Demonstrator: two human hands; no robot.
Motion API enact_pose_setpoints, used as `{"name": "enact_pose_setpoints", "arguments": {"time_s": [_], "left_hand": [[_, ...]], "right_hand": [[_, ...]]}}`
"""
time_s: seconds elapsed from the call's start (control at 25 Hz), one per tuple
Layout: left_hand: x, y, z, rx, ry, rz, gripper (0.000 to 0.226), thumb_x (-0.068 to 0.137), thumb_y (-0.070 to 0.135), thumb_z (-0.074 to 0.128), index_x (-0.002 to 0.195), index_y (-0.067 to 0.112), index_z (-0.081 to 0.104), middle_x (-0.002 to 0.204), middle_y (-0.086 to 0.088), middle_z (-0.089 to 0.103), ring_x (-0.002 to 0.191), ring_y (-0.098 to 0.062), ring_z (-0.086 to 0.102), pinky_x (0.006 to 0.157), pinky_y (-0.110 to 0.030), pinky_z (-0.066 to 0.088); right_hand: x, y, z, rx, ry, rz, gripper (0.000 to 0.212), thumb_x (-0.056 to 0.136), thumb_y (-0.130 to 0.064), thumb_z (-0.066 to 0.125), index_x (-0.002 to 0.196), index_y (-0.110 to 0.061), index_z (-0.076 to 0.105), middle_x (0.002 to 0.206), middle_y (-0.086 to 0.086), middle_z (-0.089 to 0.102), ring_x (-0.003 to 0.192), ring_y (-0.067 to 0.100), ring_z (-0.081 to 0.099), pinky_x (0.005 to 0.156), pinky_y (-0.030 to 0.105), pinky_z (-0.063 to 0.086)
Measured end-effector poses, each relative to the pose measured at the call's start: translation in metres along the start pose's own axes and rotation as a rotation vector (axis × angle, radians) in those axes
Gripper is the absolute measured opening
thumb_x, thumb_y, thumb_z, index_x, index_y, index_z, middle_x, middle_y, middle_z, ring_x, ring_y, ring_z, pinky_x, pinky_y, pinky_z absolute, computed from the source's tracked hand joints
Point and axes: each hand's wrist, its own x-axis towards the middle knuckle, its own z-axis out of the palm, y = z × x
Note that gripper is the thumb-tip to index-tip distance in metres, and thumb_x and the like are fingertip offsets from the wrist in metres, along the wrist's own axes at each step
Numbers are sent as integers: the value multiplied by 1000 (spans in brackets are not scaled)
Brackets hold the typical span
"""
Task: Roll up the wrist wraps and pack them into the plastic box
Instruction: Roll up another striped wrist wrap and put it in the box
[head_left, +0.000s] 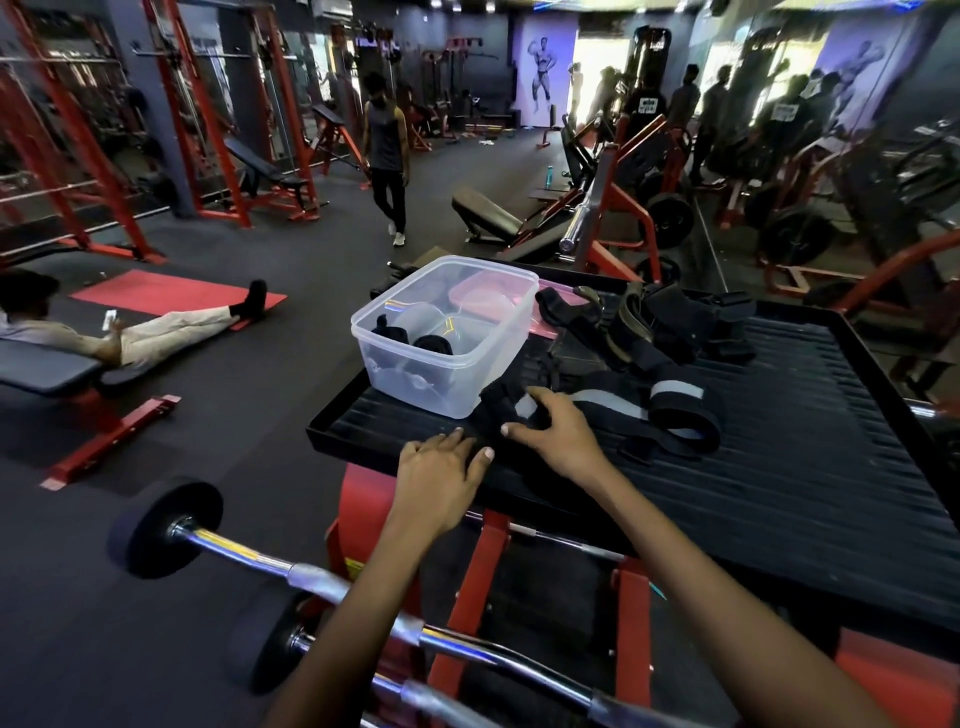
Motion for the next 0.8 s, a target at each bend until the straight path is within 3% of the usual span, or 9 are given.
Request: {"name": "enact_pose_setpoints", "arguments": {"time_s": [0.12, 0.24, 0.36, 0.48, 0.56, 0.8], "left_hand": [[2, -1, 3, 14, -3, 6, 51, 96, 53, 21, 129, 29, 52, 146, 2, 43, 135, -14, 38, 104, -34, 26], [1, 1, 0, 9, 35, 14, 74, 84, 61, 3, 126, 28, 55, 144, 2, 46, 134, -12, 40, 102, -34, 26], [0, 2, -2, -18, 54, 20, 82, 78, 61, -3, 125, 27, 56, 144, 2, 46, 133, -12, 41, 102, -34, 26], [1, 1, -1, -6, 20, 12, 60, 92, 54, 15, 128, 26, 54, 145, 0, 45, 134, -14, 40, 103, -36, 26], [2, 0, -1, -13, 17, 4, 48, 98, 49, 25, 130, 26, 53, 146, -1, 44, 135, -15, 39, 104, -36, 26], [3, 2, 1, 14, 32, -10, 52, 98, 49, 25, 134, 19, 47, 146, -4, 43, 136, -16, 38, 105, -37, 26]], "right_hand": [[2, -7, -14, -133, 54, -49, 63, 70, -20, 80, 125, -11, 51, 117, 8, 54, 109, 20, 51, 84, 18, 34], [5, -14, -24, -180, 77, -82, 59, 66, -23, 82, 115, -14, 50, 109, 1, 54, 103, 16, 49, 79, 22, 34], [15, -23, -19, -357, -75, -151, 56, 71, -22, 78, 119, -13, 50, 117, 6, 46, 112, 22, 47, 90, 26, 39], [24, -28, -9, -212, -130, -100, 74, 67, -19, 82, 130, -12, 43, 117, 3, 47, 108, 15, 49, 88, 22, 38], [25, -23, -2, -99, -102, -64, 70, 64, -20, 84, 124, -12, 49, 113, 3, 59, 102, 15, 56, 85, 22, 41], [17, 3, 8, 8, -83, -3, 62, 62, -24, 86, 116, -16, 55, 112, 2, 65, 104, 14, 61, 90, 27, 48]]}}
